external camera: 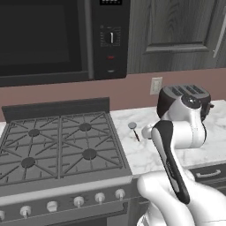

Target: Organize the utensils by type. Pick up the wooden spoons from the counter and place them in the open cabinet. Then pick up the metallic utensils from the counter and place them in the open drawer.

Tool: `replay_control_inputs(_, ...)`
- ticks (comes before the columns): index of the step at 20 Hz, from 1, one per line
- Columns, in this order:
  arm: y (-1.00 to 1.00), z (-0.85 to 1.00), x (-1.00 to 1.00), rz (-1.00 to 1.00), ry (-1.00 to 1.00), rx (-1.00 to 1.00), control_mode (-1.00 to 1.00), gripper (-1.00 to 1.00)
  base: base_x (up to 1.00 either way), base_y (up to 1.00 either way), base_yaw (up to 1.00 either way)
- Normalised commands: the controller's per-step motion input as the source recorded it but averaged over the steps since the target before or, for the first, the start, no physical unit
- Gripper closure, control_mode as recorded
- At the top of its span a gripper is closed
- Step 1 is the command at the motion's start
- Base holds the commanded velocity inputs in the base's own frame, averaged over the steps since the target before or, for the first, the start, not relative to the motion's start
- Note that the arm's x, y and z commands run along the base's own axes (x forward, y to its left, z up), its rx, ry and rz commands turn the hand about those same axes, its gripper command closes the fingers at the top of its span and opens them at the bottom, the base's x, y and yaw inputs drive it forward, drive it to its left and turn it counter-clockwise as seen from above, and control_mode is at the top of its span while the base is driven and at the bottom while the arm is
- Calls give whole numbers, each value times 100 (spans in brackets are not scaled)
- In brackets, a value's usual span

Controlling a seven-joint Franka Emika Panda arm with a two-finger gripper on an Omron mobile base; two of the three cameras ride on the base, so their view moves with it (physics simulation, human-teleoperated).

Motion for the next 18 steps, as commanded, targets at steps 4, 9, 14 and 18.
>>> replay_control_inputs(4, 0, -5, 39, 0, 15, 0, -100, -100, 0, 0, 0)
replay_control_inputs(9, 0, -18, 52, 0, 13, -4, -100, -100, 0, 0, 0)
replay_control_inputs(14, 0, -32, 63, 0, 8, -2, -100, -100, 0, 0, 0)
replay_control_inputs(18, 0, -36, 58, 0, 2, 0, -100, -100, 0, 0, 0)
